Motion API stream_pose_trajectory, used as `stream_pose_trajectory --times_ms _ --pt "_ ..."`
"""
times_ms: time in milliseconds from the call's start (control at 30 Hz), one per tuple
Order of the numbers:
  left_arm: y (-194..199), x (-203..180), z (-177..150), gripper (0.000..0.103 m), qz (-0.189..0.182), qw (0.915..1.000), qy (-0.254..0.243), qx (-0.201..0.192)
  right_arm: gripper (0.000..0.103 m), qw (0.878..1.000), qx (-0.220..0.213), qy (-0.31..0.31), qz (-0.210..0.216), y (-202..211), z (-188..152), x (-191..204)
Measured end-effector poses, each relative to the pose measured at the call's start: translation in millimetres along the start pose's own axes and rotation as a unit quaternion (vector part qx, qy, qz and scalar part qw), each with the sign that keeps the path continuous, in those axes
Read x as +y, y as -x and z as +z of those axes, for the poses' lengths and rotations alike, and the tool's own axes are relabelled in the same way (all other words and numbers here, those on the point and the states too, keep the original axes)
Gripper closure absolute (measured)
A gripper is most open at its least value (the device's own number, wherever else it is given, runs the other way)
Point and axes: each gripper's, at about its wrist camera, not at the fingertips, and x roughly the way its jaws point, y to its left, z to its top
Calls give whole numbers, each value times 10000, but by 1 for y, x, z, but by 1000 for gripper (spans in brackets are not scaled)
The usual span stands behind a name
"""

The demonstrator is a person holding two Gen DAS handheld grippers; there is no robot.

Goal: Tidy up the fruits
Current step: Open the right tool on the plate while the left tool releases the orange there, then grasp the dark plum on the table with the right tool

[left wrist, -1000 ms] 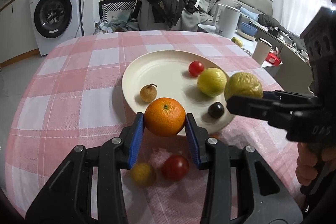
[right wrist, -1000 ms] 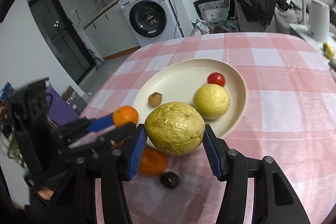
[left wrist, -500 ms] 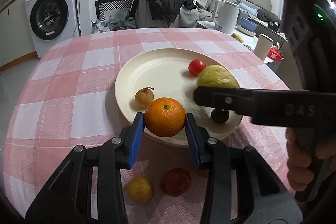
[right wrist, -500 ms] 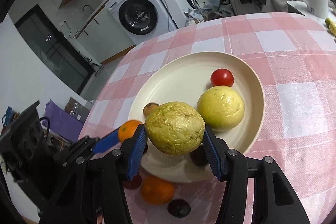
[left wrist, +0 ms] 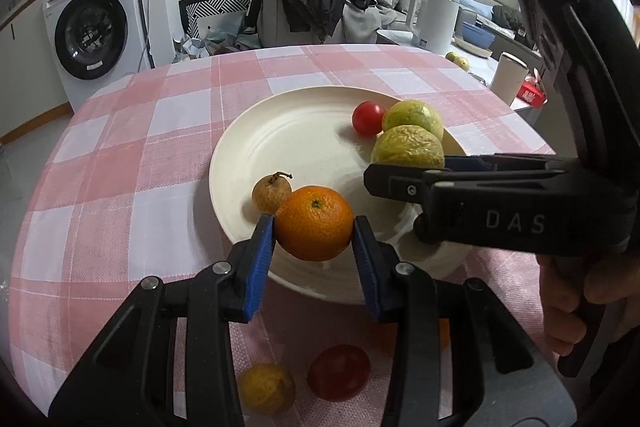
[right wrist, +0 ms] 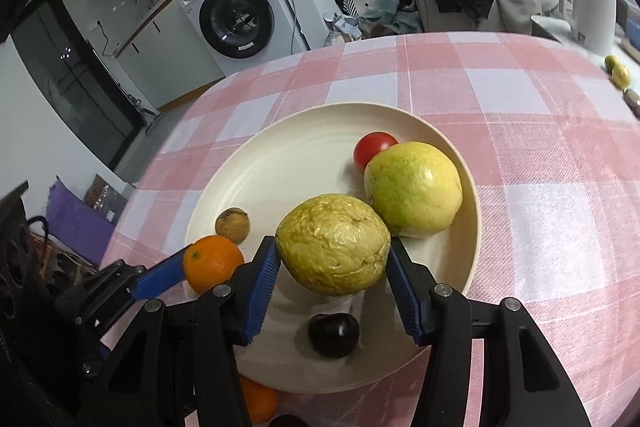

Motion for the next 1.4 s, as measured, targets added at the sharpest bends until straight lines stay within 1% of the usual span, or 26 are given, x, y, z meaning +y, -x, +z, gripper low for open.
stream_pose_trajectory --times_ms 167,233,333,367,400,433,467,500,567,633,667,700,733,867,967,1033,1167,1267,1400 --pt "-1 -1 0 66 24 10000 -23 8 48 9992 -14 274 -274 0 -3 5" --pt "0 -3 -1 66 49 10000 -54 -6 47 9992 29 332 -231 0 -5 6" --pt "6 -3 -3 63 14 10000 -74 -27 43 9994 17 311 -155 7 -9 2" --pt "10 -1 -4 57 -27 10000 -28 -60 41 9994 -51 321 -121 13 -11 0" --pt "13 0 -4 47 -46 10000 -3 -88 39 9994 -113 334 -71 18 -14 0" --pt "19 1 -5 41 -8 9999 42 -145 33 9993 -182 331 -38 25 -17 -1" --pt "24 2 -6 29 47 9998 67 -196 29 9991 -260 335 -13 33 -20 -2" --pt "30 3 -7 21 92 9996 85 -248 26 9988 -350 356 -2 41 -23 -3" --pt "43 7 -10 18 73 9992 119 -385 10 9979 -449 450 -120 55 -29 -1" --pt "55 7 -15 12 83 9990 144 -414 6 9967 -529 565 -253 67 -37 0" --pt "60 8 -18 3 115 9989 177 -427 3 9962 -553 612 -292 71 -40 1" --pt "65 10 -22 1 155 9986 221 -464 1 9954 -597 668 -340 76 -45 2" --pt "72 11 -26 1 158 9982 256 -522 0 9949 -621 719 -346 79 -49 2" --pt "87 19 -38 1 198 9977 382 -516 0 9928 -550 985 -392 84 -64 8" --pt "99 20 -45 1 321 9967 404 -626 0 9910 -498 1166 -439 84 -68 12" --pt "104 19 -48 1 433 9965 289 -655 0 9899 -529 1246 -410 84 -70 14" --pt "106 15 -52 1 571 9966 67 -595 0 9895 -376 1318 -465 78 -74 14" --pt "105 14 -53 1 556 9970 25 -536 0 9874 -265 1450 -568 74 -78 16" --pt "104 15 -53 1 589 9971 -52 -480 0 9870 -78 1518 -527 67 -81 16"
